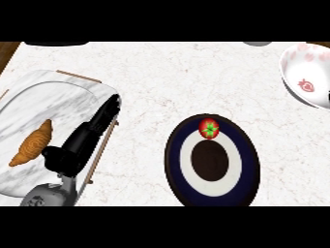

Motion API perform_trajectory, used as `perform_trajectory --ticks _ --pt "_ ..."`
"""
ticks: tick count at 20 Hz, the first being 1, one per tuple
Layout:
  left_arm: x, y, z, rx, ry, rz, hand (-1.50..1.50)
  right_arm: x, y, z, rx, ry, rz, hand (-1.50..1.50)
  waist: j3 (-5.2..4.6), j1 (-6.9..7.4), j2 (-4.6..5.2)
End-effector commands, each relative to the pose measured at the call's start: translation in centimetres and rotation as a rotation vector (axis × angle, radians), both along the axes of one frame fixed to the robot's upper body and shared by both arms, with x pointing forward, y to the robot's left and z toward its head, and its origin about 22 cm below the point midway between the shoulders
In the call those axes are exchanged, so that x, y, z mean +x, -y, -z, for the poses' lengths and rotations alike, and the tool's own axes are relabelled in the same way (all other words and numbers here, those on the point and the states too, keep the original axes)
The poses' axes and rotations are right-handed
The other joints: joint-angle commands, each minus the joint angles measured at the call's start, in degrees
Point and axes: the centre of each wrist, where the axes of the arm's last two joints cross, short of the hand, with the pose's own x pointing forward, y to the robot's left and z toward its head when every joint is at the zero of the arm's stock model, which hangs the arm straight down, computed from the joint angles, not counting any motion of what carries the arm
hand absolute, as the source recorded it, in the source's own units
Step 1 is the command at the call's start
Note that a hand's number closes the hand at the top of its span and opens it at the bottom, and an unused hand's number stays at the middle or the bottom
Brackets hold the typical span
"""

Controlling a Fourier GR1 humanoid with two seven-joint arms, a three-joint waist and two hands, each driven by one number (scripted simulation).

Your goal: Pick the eggplant from the plate and place it in the bowl

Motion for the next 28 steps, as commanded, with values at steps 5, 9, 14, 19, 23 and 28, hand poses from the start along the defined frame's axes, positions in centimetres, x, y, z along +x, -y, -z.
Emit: perform_trajectory --ticks 5,9,14,19,23,28 --pt "1.7 -0.4 -1.2 -0.009 0.02 0.007 0.0 3.9 2.1 1.6 -0.092 0.134 0.175 1.5 0.04 1.38 0.47" --pt "0.2 1.2 0.4 -0.013 0.03 0.027 0.0 5.4 3.9 2.0 -0.094 0.182 0.221 1.5 0.08 1.96 0.61" --pt "1.5 2.9 -1.5 -0.01 0.043 0.066 0.0 5.5 5.4 2.8 -0.247 -0.012 0.234 1.5 0.14 3.63 1.31" --pt "1.3 2.7 -0.6 0.005 0.036 0.086 0.0 6.0 5.3 3.7 -0.134 -0.295 0.213 -1.5 0.17 4.02 1.5" --pt "1.1 2.1 -1.2 -0.009 0.027 0.073 0.0 5.7 6.2 3.8 -0.081 -0.259 0.111 -1.5 0.34 4.6 1.65" --pt "1.6 1.6 -0.8 -0.005 0.025 0.071 0.0 6.7 5.1 3.8 0.052 -0.152 0.121 -1.5 0.34 4.32 1.84"
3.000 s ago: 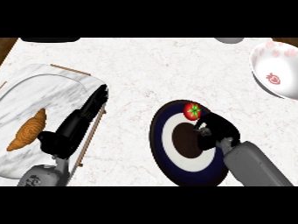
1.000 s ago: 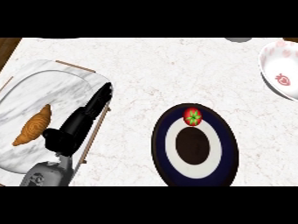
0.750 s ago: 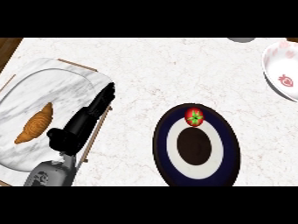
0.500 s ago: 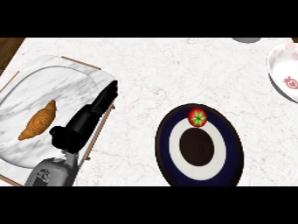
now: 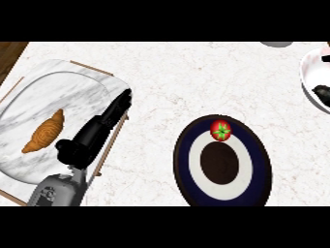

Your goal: Pick the eggplant from the plate and place it in the bowl

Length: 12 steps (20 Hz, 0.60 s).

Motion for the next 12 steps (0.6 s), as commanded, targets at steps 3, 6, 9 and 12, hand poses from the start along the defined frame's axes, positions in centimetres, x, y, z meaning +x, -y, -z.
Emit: perform_trajectory --ticks 3,6,9,12 --pt "0.4 -0.4 -0.2 0.009 0.006 0.0 0.0 1.0 0.1 -2.6 0.221 0.112 0.061 -1.5 0.02 0.16 0.13" --pt "0.3 -0.3 -0.4 -0.005 0.008 0.0 0.0 0.4 1.0 -2.3 0.37 0.134 0.171 -1.5 0.04 -0.02 0.09" --pt "0.0 -0.2 0.0 -0.004 0.002 -0.003 0.0 -2.1 4.7 -4.3 0.44 0.135 0.219 -1.5 0.12 -0.06 0.52" --pt "-0.5 -0.6 0.0 0.001 0.004 0.015 0.0 -3.8 6.7 -4.8 0.486 0.138 0.265 -1.5 0.25 0.56 0.64"
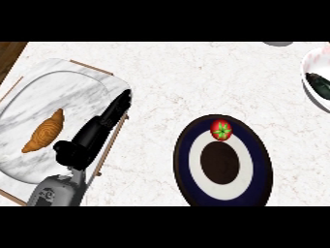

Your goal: Pick the eggplant from the plate and place it in the bowl

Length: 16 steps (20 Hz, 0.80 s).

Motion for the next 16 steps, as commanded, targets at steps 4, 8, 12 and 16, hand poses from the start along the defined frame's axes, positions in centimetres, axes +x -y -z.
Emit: perform_trajectory --ticks 4,8,12,16 --pt "0.5 0.5 -1.2 -0.014 0.018 0.01 0.0 -4.1 4.2 -0.6 0.164 0.027 0.121 -1.5 0.32 -0.45 0.44" --pt "-0.1 1.0 -0.5 -0.024 0.016 0.005 0.0 -6.1 6.0 -1.3 0.205 0.068 0.135 -1.5 0.46 -0.47 0.57" --pt "-0.1 -0.1 -0.4 -0.012 0.013 -0.01 0.0 -8.3 7.5 -1.0 0.21 0.06 0.154 -1.5 0.67 -0.62 0.89" --pt "-0.2 0.5 -0.2 -0.017 0.017 -0.006 0.0 -9.5 8.5 -1.5 0.23 0.028 0.112 -1.5 0.74 -0.92 0.85"
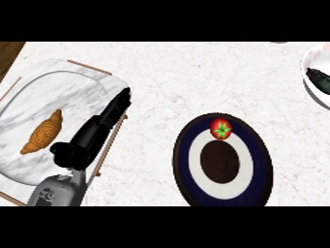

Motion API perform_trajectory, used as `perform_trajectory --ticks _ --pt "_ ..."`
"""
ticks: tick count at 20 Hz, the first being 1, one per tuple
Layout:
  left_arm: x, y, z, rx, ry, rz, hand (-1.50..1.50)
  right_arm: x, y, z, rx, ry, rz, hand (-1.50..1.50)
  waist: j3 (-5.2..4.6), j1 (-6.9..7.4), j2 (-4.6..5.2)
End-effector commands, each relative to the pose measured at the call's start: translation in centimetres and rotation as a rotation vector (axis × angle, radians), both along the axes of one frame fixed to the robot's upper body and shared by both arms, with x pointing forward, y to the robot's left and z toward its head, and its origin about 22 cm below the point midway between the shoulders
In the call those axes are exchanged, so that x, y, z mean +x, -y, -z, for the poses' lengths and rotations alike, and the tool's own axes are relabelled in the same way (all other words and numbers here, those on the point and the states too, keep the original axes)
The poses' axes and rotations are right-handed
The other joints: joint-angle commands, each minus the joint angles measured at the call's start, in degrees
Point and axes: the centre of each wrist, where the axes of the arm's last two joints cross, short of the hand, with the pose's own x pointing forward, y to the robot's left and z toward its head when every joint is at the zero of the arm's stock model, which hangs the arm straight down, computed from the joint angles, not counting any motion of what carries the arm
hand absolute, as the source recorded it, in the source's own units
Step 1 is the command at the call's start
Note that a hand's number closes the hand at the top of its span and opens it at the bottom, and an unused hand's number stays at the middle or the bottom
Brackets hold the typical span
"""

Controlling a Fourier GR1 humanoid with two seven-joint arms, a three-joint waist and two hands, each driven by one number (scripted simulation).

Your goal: Pick the eggplant from the plate and place it in the bowl

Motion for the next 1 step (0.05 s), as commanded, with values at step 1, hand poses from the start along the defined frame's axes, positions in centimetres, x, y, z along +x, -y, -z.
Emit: perform_trajectory --ticks 1 --pt "0.21 -0.2 -0.28 0.0 0.005 -0.004 0.0 -1.51 0.93 0.43 0.028 0.006 -0.03 -1.5 0.23 -0.25 0.21"
